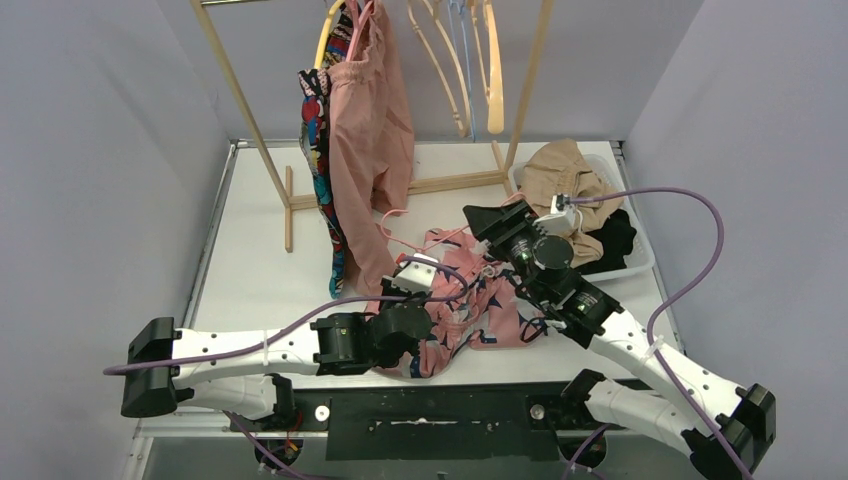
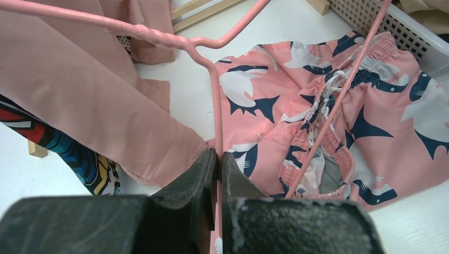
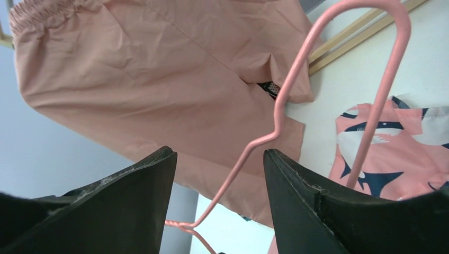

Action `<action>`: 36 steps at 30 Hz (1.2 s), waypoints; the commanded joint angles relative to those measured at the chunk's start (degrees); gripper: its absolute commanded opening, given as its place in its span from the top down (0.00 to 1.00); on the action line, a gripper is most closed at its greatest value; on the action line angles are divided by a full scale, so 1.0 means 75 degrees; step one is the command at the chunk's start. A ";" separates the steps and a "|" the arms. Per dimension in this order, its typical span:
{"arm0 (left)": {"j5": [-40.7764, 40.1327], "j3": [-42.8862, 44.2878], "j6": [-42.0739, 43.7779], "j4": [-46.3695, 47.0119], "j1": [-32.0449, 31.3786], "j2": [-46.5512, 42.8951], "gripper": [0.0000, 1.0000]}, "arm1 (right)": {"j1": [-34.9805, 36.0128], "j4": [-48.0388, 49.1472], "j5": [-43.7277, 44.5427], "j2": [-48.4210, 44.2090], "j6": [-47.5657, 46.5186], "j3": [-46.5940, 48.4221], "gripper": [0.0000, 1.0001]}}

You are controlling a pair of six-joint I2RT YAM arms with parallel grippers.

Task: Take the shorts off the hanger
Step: Adjust the hanger.

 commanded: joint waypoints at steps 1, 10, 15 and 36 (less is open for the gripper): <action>-0.0188 0.0278 0.0095 0.0036 -0.0043 -0.0177 1.00 | -0.0115 0.0677 0.0334 -0.0064 0.0351 0.0073 0.39; -0.0221 0.0250 0.0370 0.0280 -0.0048 -0.0202 1.00 | -0.0340 0.1018 -0.0431 0.0465 0.1771 -0.0131 0.52; -0.0431 0.0283 0.0545 0.0402 -0.0051 -0.0041 1.00 | -0.0297 0.1342 -0.1228 0.0912 0.2076 -0.0021 0.55; 0.2575 -0.1270 -0.0441 0.0605 0.0802 -0.1971 0.45 | -0.0803 0.2777 -0.1776 0.1217 0.3132 -0.0713 1.00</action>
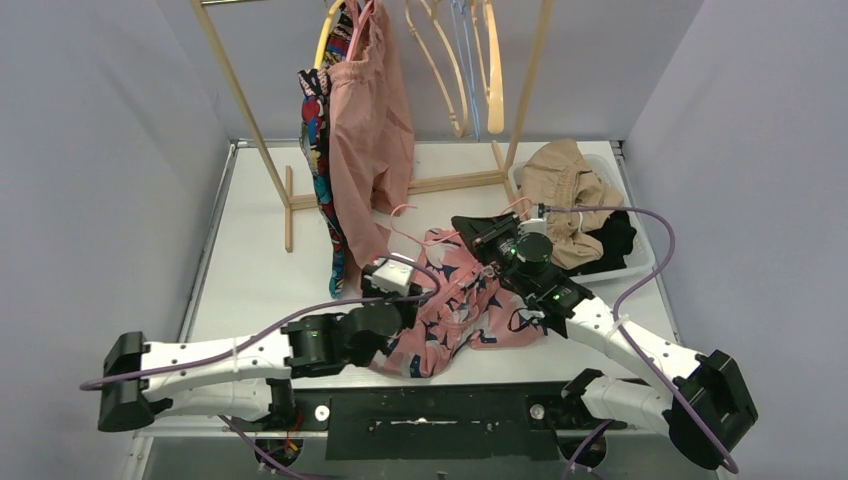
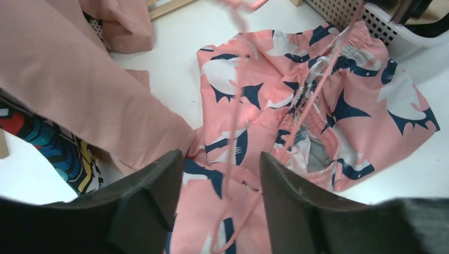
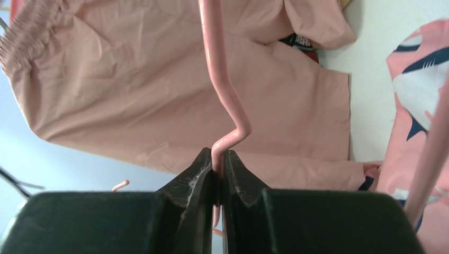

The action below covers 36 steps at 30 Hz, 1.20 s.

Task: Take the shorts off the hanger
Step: Adjust the hanger.

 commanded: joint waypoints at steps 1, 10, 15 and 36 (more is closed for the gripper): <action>0.2303 -0.1060 -0.0599 0.0713 0.0907 -0.1655 0.40 | -0.0373 0.0830 -0.0240 -0.0057 0.0147 0.0216 1.00; 0.6296 -0.2789 -0.0862 0.1391 0.3139 -0.2982 0.20 | -0.0963 0.0645 -0.0766 -0.0249 0.0172 0.0182 1.00; 0.6925 -0.2447 -0.0689 0.1249 0.3351 -0.1804 0.20 | -0.1413 0.0088 -0.1640 -0.0277 -0.0448 0.0555 1.00; 0.9935 -0.3019 -0.0691 0.3815 0.3764 -0.0805 0.59 | -0.2548 0.1315 -0.3631 -0.0476 0.0419 0.0089 1.00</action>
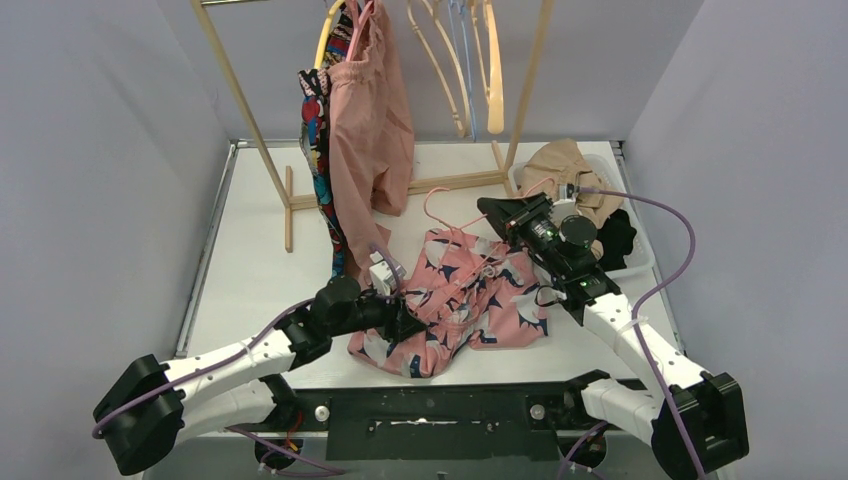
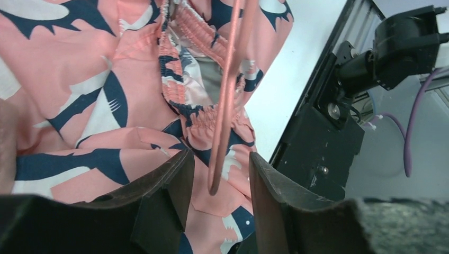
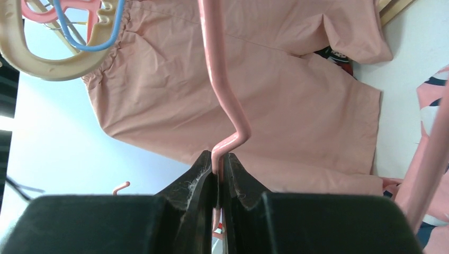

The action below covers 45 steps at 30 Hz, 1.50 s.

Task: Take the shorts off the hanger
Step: Adjust the hanger.

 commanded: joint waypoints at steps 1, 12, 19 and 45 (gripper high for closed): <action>0.0747 0.0068 0.0014 0.0651 0.0046 -0.0068 0.60 | -0.0058 0.0826 -0.0448 -0.0192 0.0252 0.0013 1.00; 0.0126 0.0084 0.0008 0.0420 0.0047 -0.0335 1.00 | -0.0135 0.0889 -0.0685 -0.0081 0.0283 0.0054 0.99; -0.0850 0.0653 0.0170 -0.0909 0.0042 -0.0587 1.00 | -0.0134 0.0150 -0.0458 -0.0156 -0.0190 0.0241 0.64; -0.2886 0.3791 -0.0192 -0.4748 -0.0570 0.0245 1.00 | 0.2415 -0.1754 0.1150 0.0553 -0.5542 0.1772 0.43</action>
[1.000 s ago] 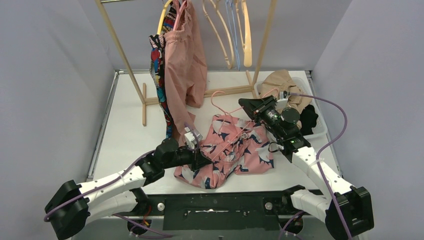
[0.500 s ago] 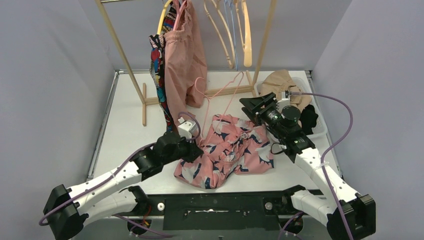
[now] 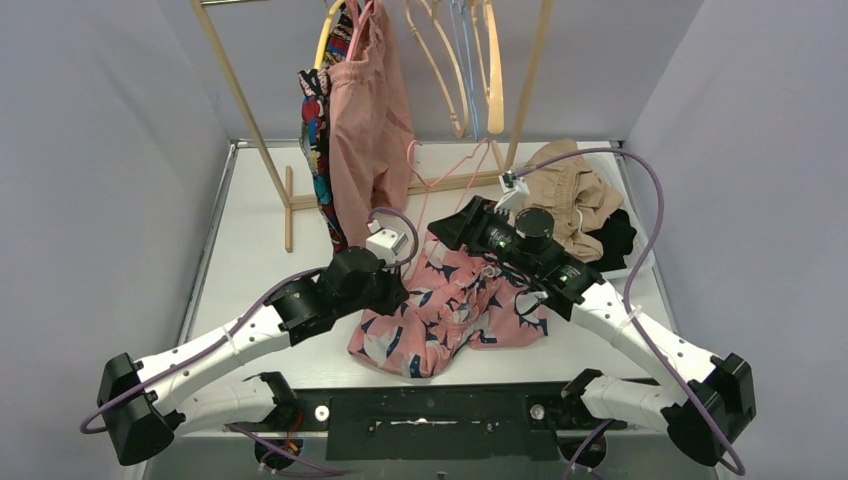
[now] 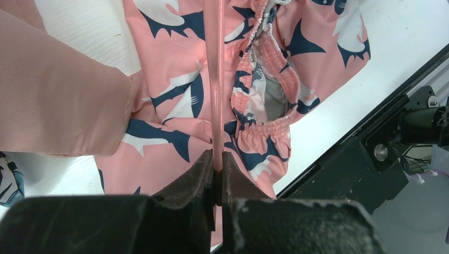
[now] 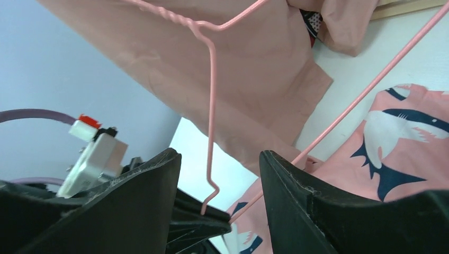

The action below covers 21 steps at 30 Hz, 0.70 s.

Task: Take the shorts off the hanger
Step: Adjust the hanger.

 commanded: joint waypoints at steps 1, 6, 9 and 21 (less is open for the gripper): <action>0.0031 0.0539 0.0037 -0.0011 -0.0072 -0.0007 1.00 | 0.0109 0.0857 0.0122 0.0400 -0.0730 0.0066 0.43; 0.0118 0.0519 0.0108 -0.0050 -0.0115 -0.0043 1.00 | 0.0398 0.1288 -0.0043 0.1046 -0.0570 0.0254 0.43; 0.0168 0.0507 0.0122 -0.0067 -0.0132 -0.0003 1.00 | 0.0503 0.1754 -0.0112 0.1362 -0.0277 0.0190 0.43; -0.0005 0.0323 0.0091 -0.0063 -0.0142 -0.0235 1.00 | 0.0588 0.2741 0.0213 0.1538 0.0976 -0.0255 0.97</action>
